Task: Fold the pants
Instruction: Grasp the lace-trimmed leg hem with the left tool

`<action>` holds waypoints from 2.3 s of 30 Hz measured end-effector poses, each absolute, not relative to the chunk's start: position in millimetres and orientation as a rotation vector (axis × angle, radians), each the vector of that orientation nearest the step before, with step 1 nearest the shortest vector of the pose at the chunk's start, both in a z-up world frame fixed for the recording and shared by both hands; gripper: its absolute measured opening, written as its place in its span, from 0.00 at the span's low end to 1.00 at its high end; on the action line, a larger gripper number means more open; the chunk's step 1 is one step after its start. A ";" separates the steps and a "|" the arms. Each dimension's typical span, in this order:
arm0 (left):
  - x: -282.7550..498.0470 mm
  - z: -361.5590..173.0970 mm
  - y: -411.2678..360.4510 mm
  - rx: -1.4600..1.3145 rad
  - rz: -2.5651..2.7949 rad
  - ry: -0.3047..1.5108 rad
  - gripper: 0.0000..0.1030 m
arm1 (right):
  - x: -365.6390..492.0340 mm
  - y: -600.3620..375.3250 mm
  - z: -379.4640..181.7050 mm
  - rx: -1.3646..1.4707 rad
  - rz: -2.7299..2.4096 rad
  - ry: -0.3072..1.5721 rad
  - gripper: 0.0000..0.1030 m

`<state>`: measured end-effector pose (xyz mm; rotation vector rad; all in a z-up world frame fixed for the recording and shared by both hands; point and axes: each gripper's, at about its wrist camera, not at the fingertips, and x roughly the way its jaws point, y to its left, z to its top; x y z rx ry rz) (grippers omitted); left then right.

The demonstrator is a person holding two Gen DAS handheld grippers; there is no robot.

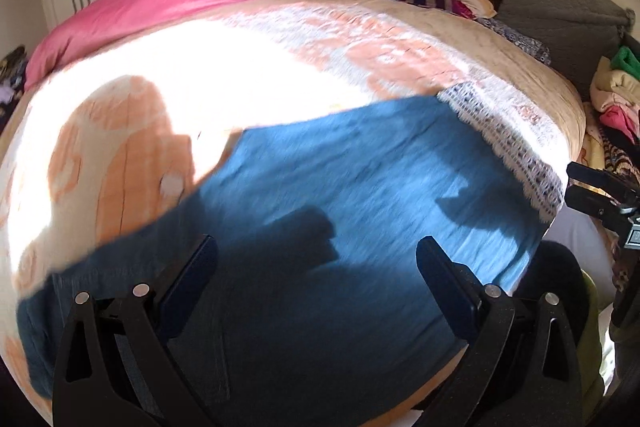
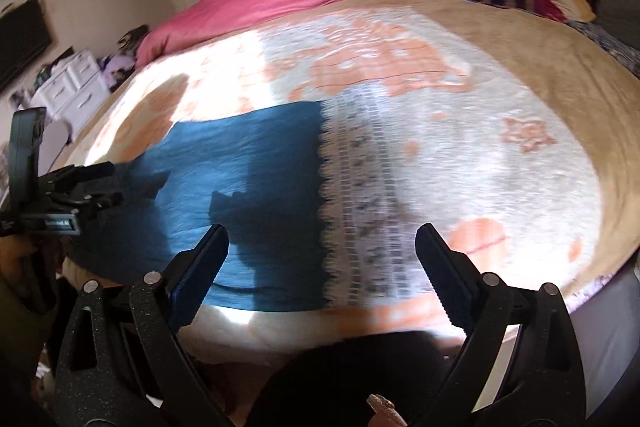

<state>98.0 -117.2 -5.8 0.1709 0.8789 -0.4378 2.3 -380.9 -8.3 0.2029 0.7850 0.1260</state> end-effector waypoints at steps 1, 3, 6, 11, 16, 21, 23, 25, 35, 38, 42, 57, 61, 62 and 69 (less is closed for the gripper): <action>100.3 -1.9 -123.5 0.185 -0.444 0.871 0.96 | 0.1 -386.5 -8.0 0.213 0.112 0.781 0.86; 105.2 7.7 -138.0 0.208 -0.467 0.850 0.96 | -0.8 -394.5 -7.8 0.228 0.095 0.780 0.87; 112.8 17.8 -159.2 0.236 -0.505 0.831 0.96 | -4.3 -404.9 -9.5 0.253 0.073 0.776 0.87; 129.3 21.9 -193.7 0.266 -0.564 0.849 0.96 | -4.3 -419.2 -15.1 0.292 0.047 0.782 0.90; 150.3 21.8 -222.7 0.271 -0.622 0.871 0.96 | -5.8 -427.0 -23.3 0.329 0.038 0.789 0.90; 173.6 11.2 -250.8 0.310 -0.632 0.894 0.96 | -2.9 -427.1 -30.7 0.353 0.053 0.805 0.90; 180.0 5.8 -258.4 0.322 -0.637 0.903 0.96 | -1.9 -424.2 -32.2 0.357 0.064 0.809 0.90; 187.2 1.2 -266.3 0.330 -0.644 0.914 0.96 | 0.3 -422.0 -33.6 0.355 0.074 0.812 0.90; 217.1 -13.6 -299.8 0.358 -0.712 0.940 0.96 | 12.8 -416.0 -43.0 0.370 0.100 0.840 0.90; 227.4 -19.0 -306.7 0.340 -0.753 0.967 0.95 | 14.6 -414.6 -45.0 0.370 0.104 0.846 0.90; 237.0 -27.8 -314.8 0.330 -0.807 1.004 0.94 | 20.2 -415.4 -48.0 0.378 0.106 0.854 0.90; 237.3 -50.2 -321.6 0.200 -0.954 1.090 0.32 | 30.7 -402.4 -53.7 0.357 0.138 0.866 0.71; 232.4 -47.8 -322.6 0.223 -0.937 1.073 0.25 | 32.7 -398.8 -53.6 0.343 0.159 0.857 0.49; 232.0 -46.6 -321.6 0.221 -0.934 1.069 0.24 | 32.5 -399.7 -53.3 0.350 0.166 0.853 0.32; 228.0 -24.3 -302.5 0.141 -0.961 1.020 0.13 | 27.0 -387.9 -32.0 0.365 0.264 0.796 0.20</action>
